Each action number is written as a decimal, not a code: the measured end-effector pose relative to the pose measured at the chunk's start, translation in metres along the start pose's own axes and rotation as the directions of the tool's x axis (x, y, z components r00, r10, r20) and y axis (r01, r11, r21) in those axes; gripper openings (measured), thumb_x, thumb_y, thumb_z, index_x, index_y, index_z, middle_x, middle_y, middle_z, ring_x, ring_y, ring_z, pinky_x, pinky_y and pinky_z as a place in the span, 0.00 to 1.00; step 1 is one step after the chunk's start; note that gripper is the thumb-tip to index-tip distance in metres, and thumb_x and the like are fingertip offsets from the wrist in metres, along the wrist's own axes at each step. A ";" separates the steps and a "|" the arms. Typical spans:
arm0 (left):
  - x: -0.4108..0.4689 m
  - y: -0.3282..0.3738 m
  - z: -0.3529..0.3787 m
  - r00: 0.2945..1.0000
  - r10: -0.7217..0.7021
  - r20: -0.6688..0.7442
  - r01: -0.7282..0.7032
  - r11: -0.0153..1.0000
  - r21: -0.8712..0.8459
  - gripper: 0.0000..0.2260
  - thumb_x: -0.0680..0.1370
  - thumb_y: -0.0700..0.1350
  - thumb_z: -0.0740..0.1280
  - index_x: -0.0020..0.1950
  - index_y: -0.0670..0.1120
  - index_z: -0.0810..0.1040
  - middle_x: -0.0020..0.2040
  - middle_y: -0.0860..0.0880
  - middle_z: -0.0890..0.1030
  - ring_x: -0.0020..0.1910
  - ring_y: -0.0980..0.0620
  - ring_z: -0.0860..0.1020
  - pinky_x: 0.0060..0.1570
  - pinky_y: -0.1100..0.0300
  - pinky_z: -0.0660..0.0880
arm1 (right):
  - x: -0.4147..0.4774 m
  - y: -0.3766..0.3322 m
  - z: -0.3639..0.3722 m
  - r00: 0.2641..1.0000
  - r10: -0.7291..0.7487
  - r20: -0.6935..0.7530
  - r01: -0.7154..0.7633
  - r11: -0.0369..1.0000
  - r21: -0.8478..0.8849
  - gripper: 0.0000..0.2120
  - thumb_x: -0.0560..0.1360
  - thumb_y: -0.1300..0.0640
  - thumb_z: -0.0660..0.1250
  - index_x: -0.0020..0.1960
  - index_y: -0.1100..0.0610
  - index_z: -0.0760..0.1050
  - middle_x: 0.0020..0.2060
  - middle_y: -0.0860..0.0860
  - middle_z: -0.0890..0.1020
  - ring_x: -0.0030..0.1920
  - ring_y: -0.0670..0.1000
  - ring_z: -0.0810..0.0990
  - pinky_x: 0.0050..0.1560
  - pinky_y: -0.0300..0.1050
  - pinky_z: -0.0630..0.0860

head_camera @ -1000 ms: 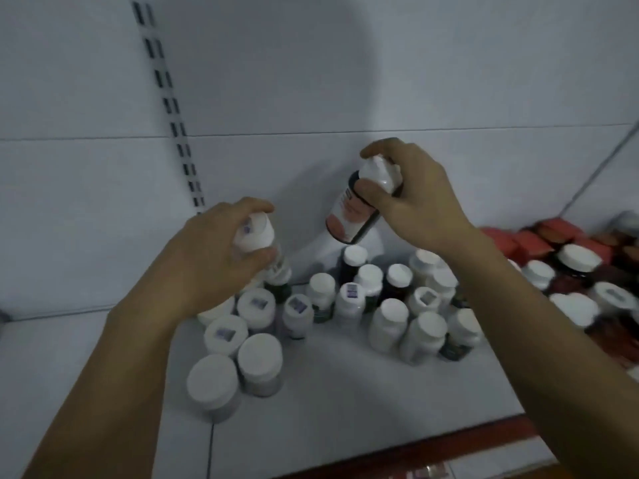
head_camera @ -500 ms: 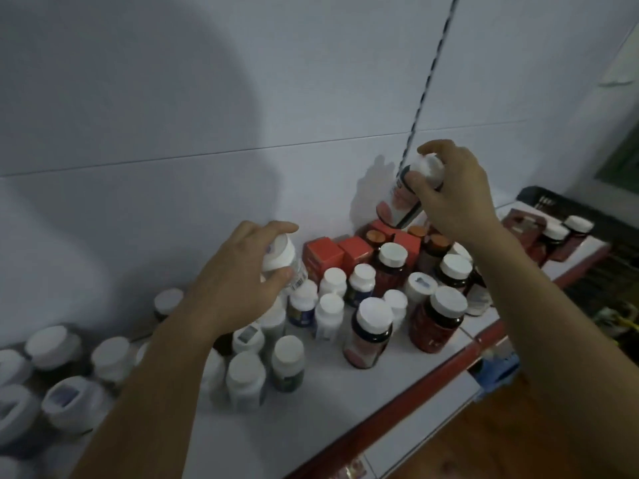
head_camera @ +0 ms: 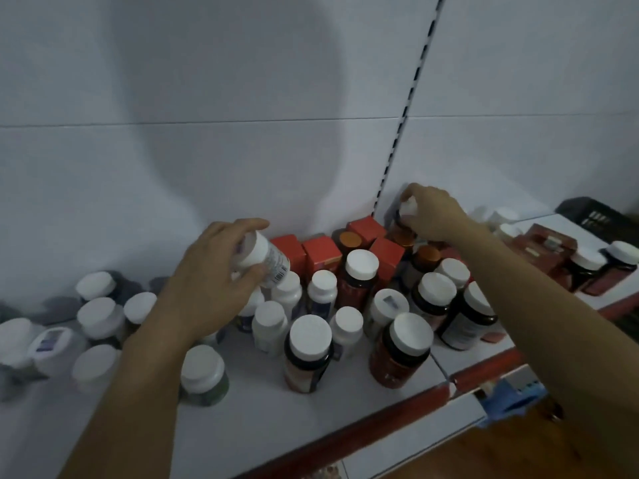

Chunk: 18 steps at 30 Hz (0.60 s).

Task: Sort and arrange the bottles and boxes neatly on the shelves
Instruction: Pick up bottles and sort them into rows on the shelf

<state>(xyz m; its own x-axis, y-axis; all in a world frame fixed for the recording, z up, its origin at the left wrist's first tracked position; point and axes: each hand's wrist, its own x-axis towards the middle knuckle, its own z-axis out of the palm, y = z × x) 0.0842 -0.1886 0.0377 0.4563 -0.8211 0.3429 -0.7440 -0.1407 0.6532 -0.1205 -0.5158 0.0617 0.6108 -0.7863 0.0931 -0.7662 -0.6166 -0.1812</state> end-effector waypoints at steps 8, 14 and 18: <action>-0.038 0.011 -0.033 0.987 -0.156 0.033 0.153 0.985 0.077 0.23 0.73 0.49 0.74 0.65 0.63 0.71 0.59 0.62 0.78 0.56 0.60 0.77 0.54 0.55 0.76 | 0.006 -0.012 0.005 0.998 -0.062 0.020 0.064 0.990 -0.123 0.15 0.79 0.52 0.63 0.65 0.51 0.76 0.59 0.60 0.79 0.55 0.62 0.78 0.50 0.50 0.74; -0.055 0.021 -0.029 0.929 -0.244 0.277 0.194 0.961 0.195 0.19 0.69 0.48 0.72 0.57 0.63 0.73 0.51 0.56 0.79 0.49 0.54 0.78 0.49 0.50 0.77 | -0.042 -0.092 -0.004 0.836 -0.548 0.019 0.544 0.834 0.094 0.13 0.79 0.49 0.67 0.61 0.49 0.77 0.50 0.50 0.80 0.54 0.54 0.76 0.58 0.52 0.74; -0.054 0.019 -0.011 0.914 -0.254 0.317 0.141 0.930 0.339 0.20 0.71 0.43 0.73 0.57 0.61 0.73 0.55 0.56 0.75 0.52 0.54 0.77 0.51 0.52 0.76 | -0.065 -0.115 0.011 0.735 -0.641 0.220 0.666 0.743 -0.061 0.12 0.78 0.43 0.66 0.59 0.45 0.75 0.46 0.45 0.75 0.56 0.53 0.69 0.53 0.53 0.66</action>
<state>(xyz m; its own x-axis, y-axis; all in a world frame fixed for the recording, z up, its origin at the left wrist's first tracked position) 0.0507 -0.1407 0.0382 0.4514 -0.8899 -0.0661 -0.7932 -0.4340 0.4271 -0.0699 -0.3937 0.0652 0.9842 -0.1743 -0.0309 -0.1747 -0.9845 -0.0131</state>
